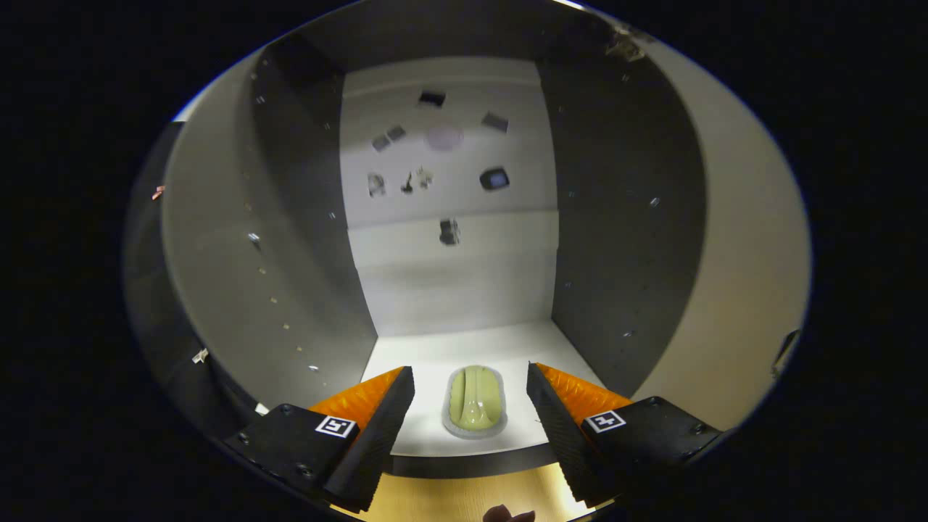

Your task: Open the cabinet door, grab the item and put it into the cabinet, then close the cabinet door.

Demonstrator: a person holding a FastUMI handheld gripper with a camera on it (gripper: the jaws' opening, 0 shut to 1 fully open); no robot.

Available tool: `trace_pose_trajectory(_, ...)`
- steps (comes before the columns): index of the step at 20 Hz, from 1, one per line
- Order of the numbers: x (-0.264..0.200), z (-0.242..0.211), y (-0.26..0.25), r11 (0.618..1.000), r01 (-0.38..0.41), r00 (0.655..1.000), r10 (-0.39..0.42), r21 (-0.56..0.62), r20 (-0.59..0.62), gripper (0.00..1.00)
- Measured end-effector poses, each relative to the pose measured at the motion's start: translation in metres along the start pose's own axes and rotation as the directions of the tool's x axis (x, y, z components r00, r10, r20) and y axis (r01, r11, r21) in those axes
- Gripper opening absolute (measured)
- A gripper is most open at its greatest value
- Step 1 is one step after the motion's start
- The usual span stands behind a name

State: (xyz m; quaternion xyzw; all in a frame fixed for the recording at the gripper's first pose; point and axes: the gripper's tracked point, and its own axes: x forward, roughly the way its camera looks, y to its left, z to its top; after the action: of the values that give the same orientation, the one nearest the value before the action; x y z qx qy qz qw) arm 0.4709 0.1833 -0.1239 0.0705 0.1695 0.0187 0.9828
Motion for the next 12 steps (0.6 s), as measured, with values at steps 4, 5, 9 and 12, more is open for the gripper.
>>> trace_pose_trajectory(4, -0.083, 0.048, -0.008, 1.0, 0.018, 0.98, -0.014, -0.018, 0.199, 0.98)
trace_pose_trajectory(5, -0.102, 0.057, -0.009, 1.0, 0.021, 0.971, -0.015, -0.022, 0.239, 0.98)
trace_pose_trajectory(9, -0.175, 0.064, -0.029, 0.998, 0.042, 0.949, -0.025, -0.05, 0.314, 0.98)
trace_pose_trajectory(12, -0.224, 0.053, -0.049, 0.997, 0.051, 0.935, -0.029, -0.054, 0.354, 0.97)
